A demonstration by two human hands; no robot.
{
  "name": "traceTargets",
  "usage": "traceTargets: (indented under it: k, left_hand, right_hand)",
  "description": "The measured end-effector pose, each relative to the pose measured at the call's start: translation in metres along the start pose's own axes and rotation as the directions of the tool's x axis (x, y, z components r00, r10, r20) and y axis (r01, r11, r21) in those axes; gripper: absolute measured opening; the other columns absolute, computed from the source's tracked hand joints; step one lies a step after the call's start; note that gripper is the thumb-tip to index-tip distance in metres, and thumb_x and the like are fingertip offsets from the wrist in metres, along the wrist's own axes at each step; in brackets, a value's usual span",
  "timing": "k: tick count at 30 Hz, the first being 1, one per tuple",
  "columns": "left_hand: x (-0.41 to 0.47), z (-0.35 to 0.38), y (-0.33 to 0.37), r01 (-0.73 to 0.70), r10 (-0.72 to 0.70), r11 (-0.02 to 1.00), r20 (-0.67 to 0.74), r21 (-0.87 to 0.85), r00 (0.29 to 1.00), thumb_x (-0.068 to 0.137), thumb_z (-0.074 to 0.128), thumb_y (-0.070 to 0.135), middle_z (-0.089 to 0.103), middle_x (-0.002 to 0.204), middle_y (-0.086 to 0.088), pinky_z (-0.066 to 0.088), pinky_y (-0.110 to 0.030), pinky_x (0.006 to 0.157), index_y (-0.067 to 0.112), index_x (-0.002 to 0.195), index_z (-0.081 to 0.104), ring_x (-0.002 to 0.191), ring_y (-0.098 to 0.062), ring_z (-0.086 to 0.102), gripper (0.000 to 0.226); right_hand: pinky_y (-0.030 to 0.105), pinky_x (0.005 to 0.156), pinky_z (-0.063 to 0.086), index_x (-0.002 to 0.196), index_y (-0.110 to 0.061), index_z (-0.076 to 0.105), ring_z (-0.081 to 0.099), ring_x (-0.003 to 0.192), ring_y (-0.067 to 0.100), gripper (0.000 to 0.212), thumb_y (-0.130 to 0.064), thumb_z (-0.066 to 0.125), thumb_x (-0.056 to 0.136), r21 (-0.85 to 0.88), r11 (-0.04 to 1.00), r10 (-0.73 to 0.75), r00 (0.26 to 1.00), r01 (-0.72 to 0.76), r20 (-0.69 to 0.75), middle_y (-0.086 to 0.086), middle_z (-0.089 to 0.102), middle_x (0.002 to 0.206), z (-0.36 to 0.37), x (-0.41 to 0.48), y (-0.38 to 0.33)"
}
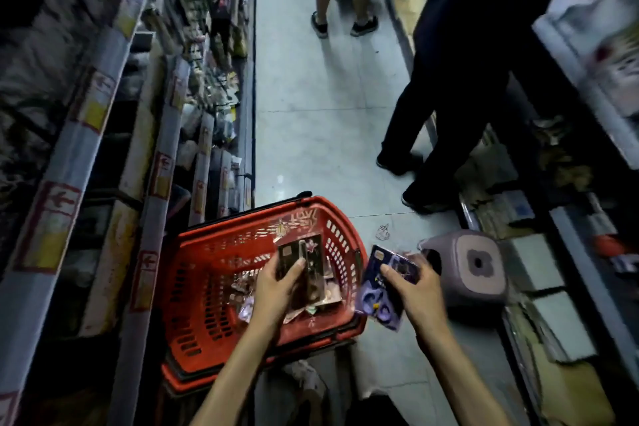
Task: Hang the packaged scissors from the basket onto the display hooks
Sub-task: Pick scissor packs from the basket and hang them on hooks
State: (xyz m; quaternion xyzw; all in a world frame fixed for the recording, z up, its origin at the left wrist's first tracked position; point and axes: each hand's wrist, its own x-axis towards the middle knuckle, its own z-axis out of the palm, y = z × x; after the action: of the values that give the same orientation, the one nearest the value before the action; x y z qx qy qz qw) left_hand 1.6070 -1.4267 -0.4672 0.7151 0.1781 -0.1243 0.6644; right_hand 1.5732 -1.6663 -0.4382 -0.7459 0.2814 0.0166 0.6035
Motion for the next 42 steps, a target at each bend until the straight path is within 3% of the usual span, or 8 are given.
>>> traceTargets:
  k: [4, 11, 14, 17, 21, 31, 36, 42]
  left_hand:
    - [-0.034, 0.038, 0.026, -0.017, 0.017, 1.0, 0.12, -0.001, 0.993, 0.1, 0.066, 0.01, 0.08, 0.092, 0.013, 0.052, -0.012, 0.075, 0.017, 0.106, 0.077, 0.086, 0.002, 0.072, 0.015]
    - [-0.114, 0.139, 0.064, 0.011, 0.005, 0.999, 0.375, -0.039, 0.927, 0.1, 0.063, 0.006, 0.08, 0.088, 0.005, 0.056, -0.018, 0.069, 0.009, 0.103, 0.078, 0.081, -0.004, 0.072, 0.015]
    - [-0.16, 0.185, 0.068, 0.063, -0.037, 0.997, 0.51, -0.034, 0.859, 0.099, 0.067, 0.015, 0.08, 0.1, -0.009, 0.061, -0.036, 0.077, 0.019, 0.1, 0.082, 0.09, -0.019, 0.075, 0.016]
    - [-0.214, 0.229, 0.071, -0.046, 0.022, 0.999, 0.605, 0.024, 0.796, 0.099, 0.066, 0.013, 0.079, 0.084, 0.0, 0.056, -0.022, 0.063, 0.015, 0.088, 0.08, 0.075, -0.01, 0.071, 0.018]
    - [-0.29, 0.284, 0.067, -0.156, 0.09, 0.987, 0.726, 0.024, 0.682, 0.1, 0.065, 0.013, 0.077, 0.084, -0.001, 0.052, -0.019, 0.063, 0.013, 0.093, 0.077, 0.075, -0.01, 0.066, 0.014]
    - [-0.459, 0.398, 0.047, -0.187, 0.009, 0.981, 0.944, 0.056, 0.329, 0.1, 0.065, 0.017, 0.08, 0.105, -0.007, 0.058, -0.037, 0.085, 0.011, 0.108, 0.073, 0.099, -0.023, 0.075, 0.013]
    - [-0.525, 0.459, 0.033, -0.229, -0.018, 0.973, 0.995, 0.039, 0.096, 0.093, 0.074, 0.026, 0.076, 0.105, -0.022, 0.054, -0.041, 0.085, 0.002, 0.107, 0.072, 0.094, -0.026, 0.071, 0.028]
    - [-0.607, 0.515, 0.016, -0.272, -0.036, 0.962, 0.984, -0.014, -0.177, 0.101, 0.066, 0.019, 0.078, 0.097, -0.008, 0.052, -0.038, 0.081, 0.012, 0.101, 0.074, 0.089, -0.018, 0.069, 0.01]
  right_hand:
    - [0.029, 0.077, 0.054, 0.095, 0.001, 0.068, 0.07, 0.079, 0.013, 0.009, -0.002, 0.073, 0.09, 0.202, 0.978, 0.074, 0.993, -0.053, -0.096, 0.012, 0.076, 0.089, -0.061, -0.022, 0.003]
    - [0.051, 0.102, 0.052, 0.106, -0.008, 0.072, 0.071, 0.107, 0.032, 0.015, -0.018, 0.062, 0.101, 0.38, 0.923, 0.155, 0.962, -0.061, -0.224, 0.014, 0.077, 0.108, -0.171, -0.088, 0.032]
    - [0.049, 0.103, 0.052, 0.114, -0.015, 0.072, 0.071, 0.109, 0.023, 0.019, -0.027, 0.063, 0.101, 0.332, 0.943, 0.103, 0.945, 0.006, -0.31, 0.002, 0.078, 0.11, -0.222, -0.134, 0.053]
    - [0.043, 0.097, 0.055, 0.116, -0.023, 0.069, 0.071, 0.108, 0.018, 0.019, -0.028, 0.067, 0.098, 0.318, 0.944, 0.072, 0.889, 0.085, -0.452, -0.004, 0.077, 0.111, -0.273, -0.187, 0.072]
    - [0.042, 0.093, 0.055, 0.116, -0.027, 0.065, 0.07, 0.109, 0.019, 0.026, -0.037, 0.071, 0.093, 0.292, 0.943, 0.068, 0.768, 0.159, -0.637, -0.001, 0.074, 0.114, -0.34, -0.263, 0.103]
    - [0.019, 0.064, 0.055, 0.113, -0.019, 0.062, 0.074, 0.087, 0.011, 0.02, -0.011, 0.068, 0.096, 0.313, 0.914, 0.21, 0.358, 0.259, -0.91, 0.006, 0.074, 0.105, -0.454, -0.424, 0.163]
    - [0.047, 0.089, 0.057, 0.122, -0.026, 0.06, 0.069, 0.105, 0.024, 0.027, -0.018, 0.068, 0.098, 0.297, 0.931, 0.243, 0.25, 0.21, -0.937, 0.003, 0.071, 0.112, -0.489, -0.486, 0.182]
    - [0.029, 0.072, 0.052, 0.099, -0.02, 0.06, 0.069, 0.082, 0.013, 0.008, -0.012, 0.061, 0.101, 0.229, 0.965, 0.219, 0.09, 0.129, -0.972, -0.007, 0.072, 0.088, -0.524, -0.556, 0.18]
